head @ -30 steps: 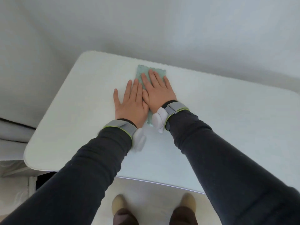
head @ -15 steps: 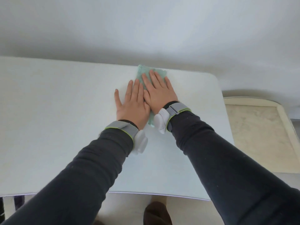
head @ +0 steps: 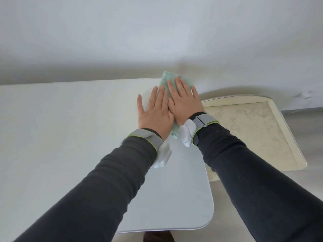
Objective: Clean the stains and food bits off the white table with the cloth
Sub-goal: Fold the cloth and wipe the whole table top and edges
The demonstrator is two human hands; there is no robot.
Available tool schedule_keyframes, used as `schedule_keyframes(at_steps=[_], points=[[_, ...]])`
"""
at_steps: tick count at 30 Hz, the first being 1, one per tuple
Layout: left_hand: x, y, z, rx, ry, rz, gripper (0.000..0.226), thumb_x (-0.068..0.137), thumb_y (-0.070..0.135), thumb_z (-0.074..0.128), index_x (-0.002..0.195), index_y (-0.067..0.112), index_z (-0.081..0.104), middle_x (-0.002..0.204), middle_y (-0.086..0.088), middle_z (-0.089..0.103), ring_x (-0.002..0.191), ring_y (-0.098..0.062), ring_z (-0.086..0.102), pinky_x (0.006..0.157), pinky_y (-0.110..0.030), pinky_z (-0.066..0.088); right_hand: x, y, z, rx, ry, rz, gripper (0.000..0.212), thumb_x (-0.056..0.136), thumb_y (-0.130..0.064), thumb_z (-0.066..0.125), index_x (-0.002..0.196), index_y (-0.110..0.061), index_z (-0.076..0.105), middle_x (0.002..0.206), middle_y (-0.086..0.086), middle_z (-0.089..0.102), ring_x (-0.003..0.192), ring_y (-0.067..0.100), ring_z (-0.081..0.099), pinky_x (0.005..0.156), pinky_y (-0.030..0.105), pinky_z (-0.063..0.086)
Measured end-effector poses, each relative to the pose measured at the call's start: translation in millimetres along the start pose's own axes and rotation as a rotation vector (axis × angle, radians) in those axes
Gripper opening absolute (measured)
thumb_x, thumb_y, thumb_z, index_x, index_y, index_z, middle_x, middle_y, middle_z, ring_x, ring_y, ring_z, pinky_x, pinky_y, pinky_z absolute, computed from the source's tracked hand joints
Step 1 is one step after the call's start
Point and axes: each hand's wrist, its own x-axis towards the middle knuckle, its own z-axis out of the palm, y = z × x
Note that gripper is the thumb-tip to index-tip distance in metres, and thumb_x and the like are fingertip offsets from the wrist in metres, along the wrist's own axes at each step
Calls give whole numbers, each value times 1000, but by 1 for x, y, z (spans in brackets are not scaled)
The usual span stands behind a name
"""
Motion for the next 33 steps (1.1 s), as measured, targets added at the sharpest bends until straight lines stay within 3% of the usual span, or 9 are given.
schedule_keyframes(at_steps=[3, 9, 16, 23, 33], points=[[4, 3, 1, 26, 7, 38, 58, 99, 32, 11, 153, 18, -3, 161, 6, -9, 148, -12, -12, 118, -54, -6, -1, 5, 1, 4, 6, 32, 54, 101, -35, 15, 152, -24, -2, 161, 2, -8, 149, 16, -8, 122, 40, -3], [12, -11, -2, 75, -6, 51, 75, 81, 37, -14, 153, 19, 0, 161, 8, -4, 149, -13, -8, 117, -54, -4, 10, -6, -2, 2, 16, 18, 55, 101, -34, 18, 152, -20, 1, 161, 8, -5, 149, 20, -6, 121, 40, -4], [5, -46, -6, 36, 0, 70, 75, 81, 40, -16, 152, 23, -2, 161, 11, -4, 149, -13, -8, 117, -55, -5, 14, -39, 0, 2, -15, 31, 58, 101, -33, 20, 152, -17, 0, 160, 13, -7, 149, 24, -8, 121, 40, -3], [3, -97, -9, 2, 11, 56, 56, 99, 37, 9, 152, 24, -3, 160, 11, -7, 148, -12, -12, 117, -54, -9, 28, -88, 1, -28, -28, 14, 57, 101, -32, 19, 152, -16, -1, 160, 12, -7, 149, 24, -9, 121, 41, -3], [-27, -224, -20, -8, 16, -3, 56, 100, 37, 12, 152, 23, -1, 160, 10, -7, 149, -13, -11, 117, -54, -6, 48, -218, 14, 7, -20, -48, 56, 101, -31, 20, 152, -16, 1, 161, 11, -5, 149, 24, -6, 121, 41, -2]])
